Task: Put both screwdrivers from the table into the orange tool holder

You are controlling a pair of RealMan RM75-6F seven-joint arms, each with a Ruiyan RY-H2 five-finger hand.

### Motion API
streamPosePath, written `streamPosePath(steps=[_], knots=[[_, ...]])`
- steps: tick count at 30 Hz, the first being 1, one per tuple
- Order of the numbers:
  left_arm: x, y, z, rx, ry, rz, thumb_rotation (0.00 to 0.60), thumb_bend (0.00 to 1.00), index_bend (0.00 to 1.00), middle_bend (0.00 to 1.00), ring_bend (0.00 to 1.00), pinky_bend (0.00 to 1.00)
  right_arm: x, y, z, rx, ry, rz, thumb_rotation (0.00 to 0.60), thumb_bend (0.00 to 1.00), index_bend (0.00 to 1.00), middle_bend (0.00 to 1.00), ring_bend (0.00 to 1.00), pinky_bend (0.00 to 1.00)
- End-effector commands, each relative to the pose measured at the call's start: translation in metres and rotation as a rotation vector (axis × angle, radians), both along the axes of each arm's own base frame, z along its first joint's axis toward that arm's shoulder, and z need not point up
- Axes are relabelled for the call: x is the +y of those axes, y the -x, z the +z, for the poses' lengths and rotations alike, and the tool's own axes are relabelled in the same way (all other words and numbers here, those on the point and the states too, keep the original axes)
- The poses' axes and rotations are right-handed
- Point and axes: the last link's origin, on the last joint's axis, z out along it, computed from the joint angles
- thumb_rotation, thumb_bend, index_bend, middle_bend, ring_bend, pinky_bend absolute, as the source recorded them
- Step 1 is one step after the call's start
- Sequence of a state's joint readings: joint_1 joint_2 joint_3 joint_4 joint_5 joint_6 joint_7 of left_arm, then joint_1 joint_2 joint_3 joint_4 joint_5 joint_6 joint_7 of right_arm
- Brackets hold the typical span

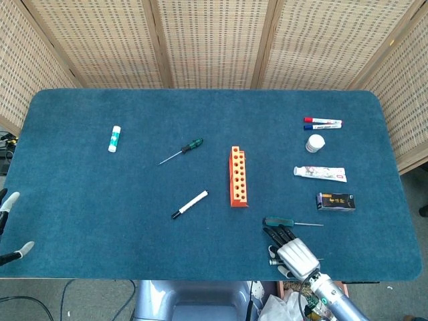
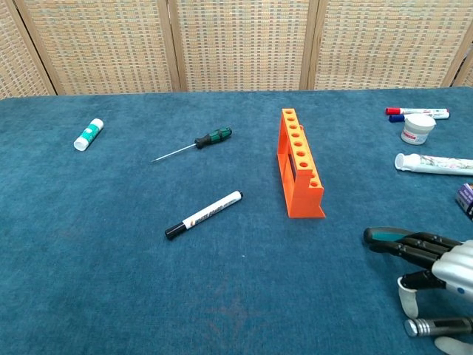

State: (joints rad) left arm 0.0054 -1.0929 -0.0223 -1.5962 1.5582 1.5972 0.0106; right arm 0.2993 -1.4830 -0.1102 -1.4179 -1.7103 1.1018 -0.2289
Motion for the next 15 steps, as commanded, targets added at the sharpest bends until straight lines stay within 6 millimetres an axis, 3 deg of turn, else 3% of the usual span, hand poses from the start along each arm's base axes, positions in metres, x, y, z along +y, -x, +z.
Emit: streamPosePath(steps=[1, 10, 15], knots=[[0.0001, 0.0002, -0.0003, 0.002, 0.001, 0.001, 0.600, 0.00, 0.00, 0.00, 0.00, 0.00, 0.0000, 0.0007, -0.0003, 0.001, 0.001, -0.001, 0.600, 0.30, 0.47, 0.00, 0.00, 0.00], [0.0002, 0.0001, -0.0009, 0.001, 0.002, 0.002, 0.600, 0.00, 0.00, 0.00, 0.00, 0.00, -0.0008, 0.0016, 0.0011, -0.003, 0.017, 0.005, 0.600, 0.43, 0.57, 0.00, 0.00, 0.00], [0.0004, 0.0002, -0.0010, 0.001, 0.003, 0.003, 0.600, 0.00, 0.00, 0.00, 0.00, 0.00, 0.0004, -0.0020, 0.0029, -0.034, 0.022, 0.017, 0.600, 0.43, 0.60, 0.00, 0.00, 0.00]])
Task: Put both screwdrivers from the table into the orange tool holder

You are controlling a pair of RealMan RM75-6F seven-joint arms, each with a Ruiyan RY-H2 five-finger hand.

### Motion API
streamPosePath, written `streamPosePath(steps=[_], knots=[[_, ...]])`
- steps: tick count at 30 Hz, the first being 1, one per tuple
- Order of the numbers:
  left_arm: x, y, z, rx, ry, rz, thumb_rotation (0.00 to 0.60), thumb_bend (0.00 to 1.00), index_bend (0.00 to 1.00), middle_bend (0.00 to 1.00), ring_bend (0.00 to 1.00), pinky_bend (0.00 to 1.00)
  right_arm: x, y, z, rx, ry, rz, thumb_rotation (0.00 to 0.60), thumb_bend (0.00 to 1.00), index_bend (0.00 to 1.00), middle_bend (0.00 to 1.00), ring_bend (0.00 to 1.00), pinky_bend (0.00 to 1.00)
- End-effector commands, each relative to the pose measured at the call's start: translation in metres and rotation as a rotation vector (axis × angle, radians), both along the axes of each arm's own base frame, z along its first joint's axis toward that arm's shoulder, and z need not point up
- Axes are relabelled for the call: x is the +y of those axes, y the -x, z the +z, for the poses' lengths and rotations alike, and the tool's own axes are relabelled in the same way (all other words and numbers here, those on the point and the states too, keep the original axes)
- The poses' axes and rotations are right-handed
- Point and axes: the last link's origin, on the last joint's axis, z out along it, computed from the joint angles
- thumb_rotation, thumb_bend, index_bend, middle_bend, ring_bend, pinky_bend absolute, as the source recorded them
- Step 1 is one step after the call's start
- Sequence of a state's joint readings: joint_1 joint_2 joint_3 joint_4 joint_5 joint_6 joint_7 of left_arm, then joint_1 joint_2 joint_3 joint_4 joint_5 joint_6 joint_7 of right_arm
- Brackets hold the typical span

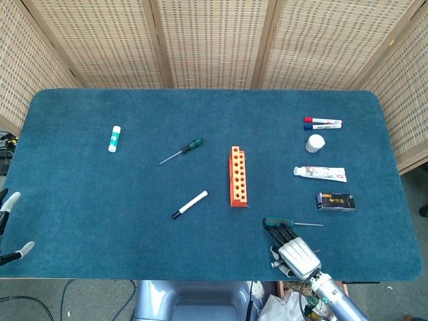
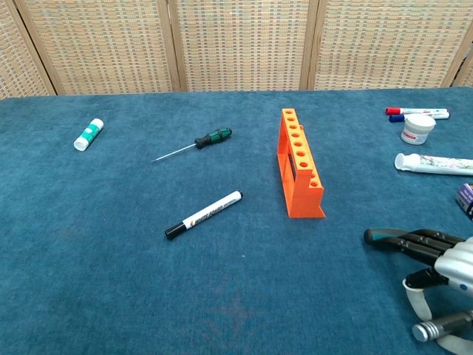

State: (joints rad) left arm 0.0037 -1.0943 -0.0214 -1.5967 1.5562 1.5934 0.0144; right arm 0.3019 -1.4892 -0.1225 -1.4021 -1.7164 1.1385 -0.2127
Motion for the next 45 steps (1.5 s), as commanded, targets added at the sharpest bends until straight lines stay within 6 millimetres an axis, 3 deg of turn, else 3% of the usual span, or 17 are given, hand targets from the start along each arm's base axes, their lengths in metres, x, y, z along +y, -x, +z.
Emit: streamPosePath(steps=[1, 6, 11, 19, 24, 45], knots=[[0.000, 0.000, 0.000, 0.000, 0.000, 0.001, 0.600, 0.00, 0.00, 0.00, 0.00, 0.00, 0.001, -0.004, 0.002, -0.030, 0.009, 0.015, 0.600, 0.43, 0.60, 0.00, 0.00, 0.00], [0.000, 0.000, -0.001, 0.002, 0.004, 0.002, 0.600, 0.00, 0.00, 0.00, 0.00, 0.00, -0.001, -0.014, 0.014, -0.125, 0.020, 0.015, 0.600, 0.44, 0.60, 0.00, 0.00, 0.00], [0.001, 0.000, -0.003, 0.006, 0.016, 0.004, 0.600, 0.00, 0.00, 0.00, 0.00, 0.00, -0.009, -0.030, 0.039, -0.298, 0.022, -0.031, 0.600, 0.44, 0.60, 0.00, 0.00, 0.00], [0.002, 0.000, -0.003, -0.002, 0.021, 0.006, 0.600, 0.00, 0.00, 0.00, 0.00, 0.00, -0.033, -0.059, 0.092, -0.501, 0.049, -0.091, 0.600, 0.44, 0.60, 0.01, 0.00, 0.00], [0.002, 0.001, 0.000, -0.010, 0.015, 0.008, 0.600, 0.00, 0.00, 0.00, 0.00, 0.00, -0.051, -0.077, 0.110, -0.619, 0.033, -0.146, 0.600, 0.48, 0.60, 0.03, 0.00, 0.00], [0.008, 0.004, 0.006, -0.033, 0.017, 0.032, 0.600, 0.00, 0.00, 0.00, 0.00, 0.00, -0.107, -0.167, 0.134, -0.936, -0.105, -0.270, 0.600, 0.54, 0.61, 0.09, 0.00, 0.02]])
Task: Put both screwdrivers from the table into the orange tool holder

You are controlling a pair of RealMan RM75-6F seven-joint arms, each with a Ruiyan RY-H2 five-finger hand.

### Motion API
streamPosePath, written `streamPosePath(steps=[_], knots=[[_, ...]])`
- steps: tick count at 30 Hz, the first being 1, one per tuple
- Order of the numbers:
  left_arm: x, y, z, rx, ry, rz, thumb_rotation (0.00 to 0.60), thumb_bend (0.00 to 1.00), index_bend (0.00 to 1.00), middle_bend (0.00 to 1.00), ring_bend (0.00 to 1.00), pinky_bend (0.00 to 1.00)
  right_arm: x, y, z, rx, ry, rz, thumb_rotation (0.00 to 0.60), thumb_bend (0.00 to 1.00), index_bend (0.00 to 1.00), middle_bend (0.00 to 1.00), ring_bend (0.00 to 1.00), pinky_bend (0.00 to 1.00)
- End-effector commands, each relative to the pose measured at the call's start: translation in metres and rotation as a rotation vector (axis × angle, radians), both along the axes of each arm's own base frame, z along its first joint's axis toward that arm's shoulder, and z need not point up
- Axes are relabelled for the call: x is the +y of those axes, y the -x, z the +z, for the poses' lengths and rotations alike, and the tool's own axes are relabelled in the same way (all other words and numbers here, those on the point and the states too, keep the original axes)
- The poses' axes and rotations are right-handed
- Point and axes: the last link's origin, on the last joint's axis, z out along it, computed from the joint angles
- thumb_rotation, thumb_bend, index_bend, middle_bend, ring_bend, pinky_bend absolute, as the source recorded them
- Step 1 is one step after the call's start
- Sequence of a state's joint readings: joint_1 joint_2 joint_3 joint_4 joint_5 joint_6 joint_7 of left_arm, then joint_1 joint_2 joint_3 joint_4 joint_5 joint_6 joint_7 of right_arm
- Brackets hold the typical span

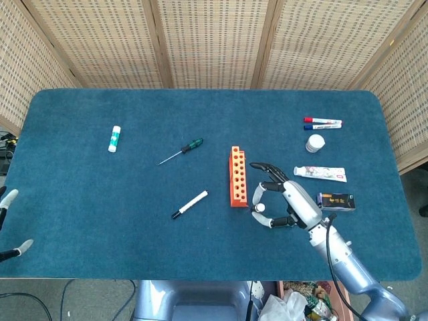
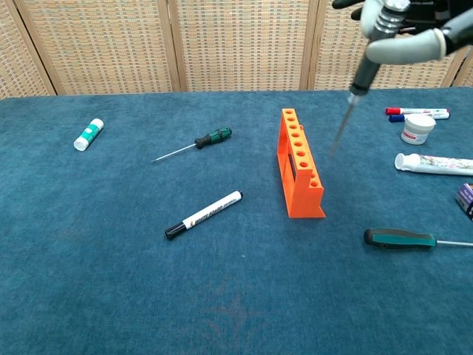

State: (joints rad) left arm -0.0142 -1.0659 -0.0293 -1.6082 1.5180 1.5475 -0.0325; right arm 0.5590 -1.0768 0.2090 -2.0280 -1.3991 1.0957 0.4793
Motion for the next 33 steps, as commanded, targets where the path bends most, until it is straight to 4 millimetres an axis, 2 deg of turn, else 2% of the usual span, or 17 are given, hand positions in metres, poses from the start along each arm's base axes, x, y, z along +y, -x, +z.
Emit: streamPosePath(steps=[1, 8, 15, 24, 33], knots=[[0.001, 0.000, 0.000, -0.001, 0.000, 0.001, 0.600, 0.00, 0.00, 0.00, 0.00, 0.00, -0.014, -0.019, 0.000, -0.046, -0.019, -0.020, 0.600, 0.54, 0.61, 0.09, 0.00, 0.02], [0.003, 0.001, 0.001, -0.003, -0.001, 0.008, 0.600, 0.00, 0.00, 0.00, 0.00, 0.00, -0.035, -0.030, -0.011, -0.049, -0.033, -0.058, 0.600, 0.55, 0.61, 0.09, 0.00, 0.02], [0.006, 0.003, -0.001, 0.003, 0.003, 0.022, 0.600, 0.00, 0.00, 0.00, 0.00, 0.00, -0.050, -0.032, -0.032, -0.043, -0.063, -0.105, 0.600, 0.55, 0.61, 0.09, 0.00, 0.02], [0.008, 0.004, -0.002, 0.006, 0.005, 0.030, 0.600, 0.00, 0.00, 0.00, 0.00, 0.00, -0.058, -0.023, -0.043, -0.021, -0.070, -0.143, 0.600, 0.55, 0.61, 0.09, 0.00, 0.02], [0.008, 0.004, -0.002, 0.007, 0.006, 0.032, 0.600, 0.00, 0.00, 0.00, 0.00, 0.00, -0.060, -0.018, -0.043, -0.019, -0.069, -0.156, 0.600, 0.55, 0.61, 0.09, 0.00, 0.02]])
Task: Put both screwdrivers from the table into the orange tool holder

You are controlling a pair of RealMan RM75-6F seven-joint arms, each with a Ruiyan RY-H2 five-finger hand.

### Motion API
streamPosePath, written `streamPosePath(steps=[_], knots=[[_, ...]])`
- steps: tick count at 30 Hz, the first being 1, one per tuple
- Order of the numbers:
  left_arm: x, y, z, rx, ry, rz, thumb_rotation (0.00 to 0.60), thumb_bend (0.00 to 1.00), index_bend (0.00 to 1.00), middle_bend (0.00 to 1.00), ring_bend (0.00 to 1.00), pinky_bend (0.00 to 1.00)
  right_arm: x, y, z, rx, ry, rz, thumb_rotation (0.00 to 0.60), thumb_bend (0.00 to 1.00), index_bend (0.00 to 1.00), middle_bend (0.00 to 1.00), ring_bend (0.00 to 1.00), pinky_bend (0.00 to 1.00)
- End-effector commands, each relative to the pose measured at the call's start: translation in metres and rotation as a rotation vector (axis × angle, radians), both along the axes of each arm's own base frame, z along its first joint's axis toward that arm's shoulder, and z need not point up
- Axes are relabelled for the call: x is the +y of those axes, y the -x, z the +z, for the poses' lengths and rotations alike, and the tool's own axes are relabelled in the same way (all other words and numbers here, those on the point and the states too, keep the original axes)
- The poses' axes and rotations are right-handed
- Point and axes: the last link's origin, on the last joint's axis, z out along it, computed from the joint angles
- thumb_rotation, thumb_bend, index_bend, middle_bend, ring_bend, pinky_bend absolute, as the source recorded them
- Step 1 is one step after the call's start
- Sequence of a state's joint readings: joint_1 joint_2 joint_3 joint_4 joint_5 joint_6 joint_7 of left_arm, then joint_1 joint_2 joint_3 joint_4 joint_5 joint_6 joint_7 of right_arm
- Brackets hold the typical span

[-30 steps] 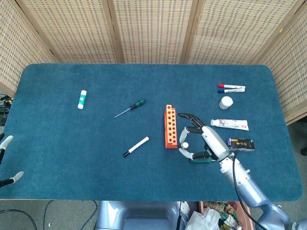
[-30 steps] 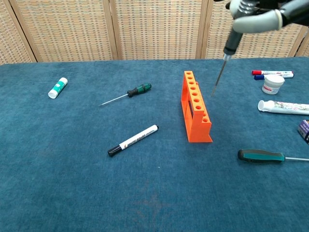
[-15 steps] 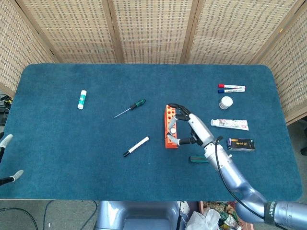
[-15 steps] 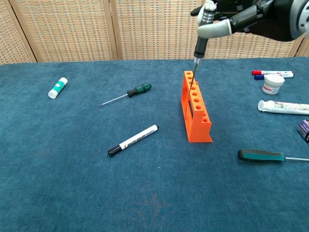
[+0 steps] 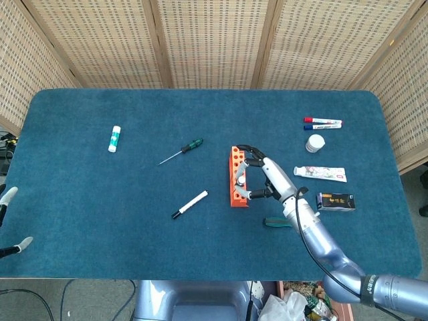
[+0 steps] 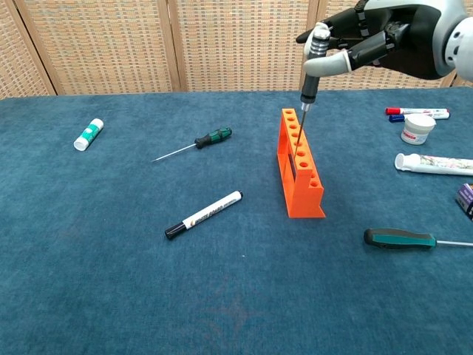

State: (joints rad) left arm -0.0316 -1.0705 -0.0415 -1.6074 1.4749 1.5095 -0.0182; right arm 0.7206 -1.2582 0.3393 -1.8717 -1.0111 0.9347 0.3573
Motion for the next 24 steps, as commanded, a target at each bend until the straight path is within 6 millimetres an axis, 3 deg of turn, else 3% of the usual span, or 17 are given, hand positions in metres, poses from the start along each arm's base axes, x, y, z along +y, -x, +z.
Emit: streamPosePath(steps=[1, 24], knots=[[0.0003, -0.0001, -0.0002, 0.001, 0.002, 0.000, 0.600, 0.00, 0.00, 0.00, 0.00, 0.00, -0.0005, 0.0011, 0.0007, -0.001, 0.001, -0.002, 0.600, 0.55, 0.61, 0.09, 0.00, 0.02], [-0.0003, 0.0000, 0.0007, -0.004, -0.001, -0.001, 0.600, 0.00, 0.00, 0.00, 0.00, 0.00, 0.0009, 0.0096, 0.0011, 0.013, -0.017, -0.007, 0.600, 0.55, 0.61, 0.09, 0.00, 0.02]])
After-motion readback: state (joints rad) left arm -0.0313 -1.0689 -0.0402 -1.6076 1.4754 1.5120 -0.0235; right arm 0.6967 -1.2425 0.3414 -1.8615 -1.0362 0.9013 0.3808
